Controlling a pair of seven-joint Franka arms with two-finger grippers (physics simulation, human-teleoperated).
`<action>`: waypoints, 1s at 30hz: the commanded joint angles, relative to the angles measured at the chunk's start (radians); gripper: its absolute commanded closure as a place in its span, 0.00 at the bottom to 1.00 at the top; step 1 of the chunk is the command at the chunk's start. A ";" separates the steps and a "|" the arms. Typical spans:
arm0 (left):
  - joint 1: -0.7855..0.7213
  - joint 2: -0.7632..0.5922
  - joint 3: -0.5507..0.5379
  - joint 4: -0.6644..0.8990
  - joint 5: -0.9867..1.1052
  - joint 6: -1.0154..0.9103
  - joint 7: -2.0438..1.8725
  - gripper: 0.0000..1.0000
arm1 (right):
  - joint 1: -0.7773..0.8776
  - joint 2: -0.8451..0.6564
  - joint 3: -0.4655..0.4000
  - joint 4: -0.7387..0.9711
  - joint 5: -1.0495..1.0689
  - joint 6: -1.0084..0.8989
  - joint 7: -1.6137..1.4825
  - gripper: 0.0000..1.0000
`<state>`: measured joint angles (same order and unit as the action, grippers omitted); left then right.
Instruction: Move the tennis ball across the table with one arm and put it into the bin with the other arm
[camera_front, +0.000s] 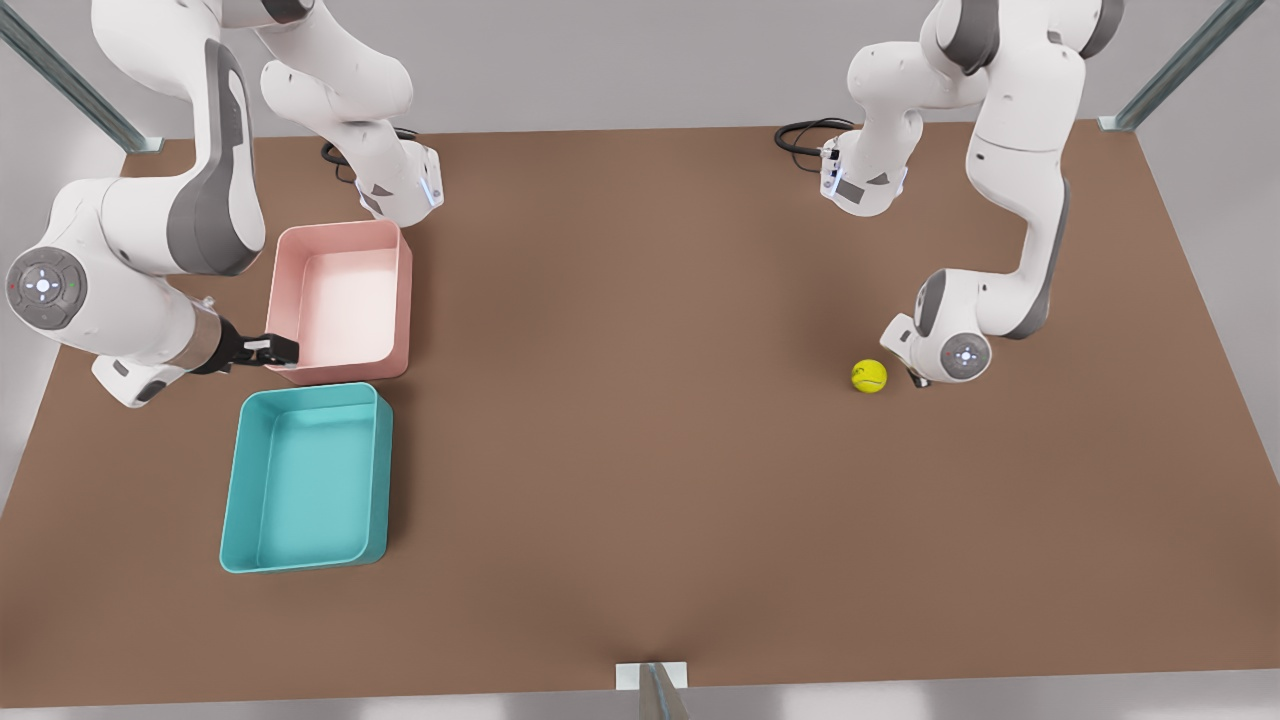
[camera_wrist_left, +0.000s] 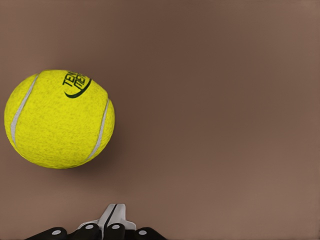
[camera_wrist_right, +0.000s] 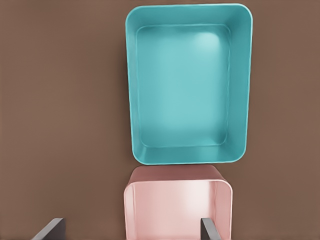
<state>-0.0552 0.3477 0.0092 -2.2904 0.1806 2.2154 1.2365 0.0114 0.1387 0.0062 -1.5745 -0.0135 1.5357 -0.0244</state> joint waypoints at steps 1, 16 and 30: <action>-0.011 0.005 0.000 0.000 -0.001 0.010 -0.037 0.79 | 0.007 0.002 0.000 0.011 -0.014 -0.006 -0.002 0.00; -0.028 0.008 -0.011 0.014 0.013 0.079 0.284 0.79 | -0.004 0.004 -0.002 0.030 -0.020 -0.029 -0.014 0.00; -0.223 0.007 -0.083 0.197 -0.447 -0.095 -0.678 0.79 | 0.001 0.013 0.003 0.030 -0.022 -0.029 -0.014 0.00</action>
<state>-0.2858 0.3558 -0.0652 -2.1298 -0.0632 2.2666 1.2184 0.0111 0.1527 0.0087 -1.5454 -0.0357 1.5081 -0.0359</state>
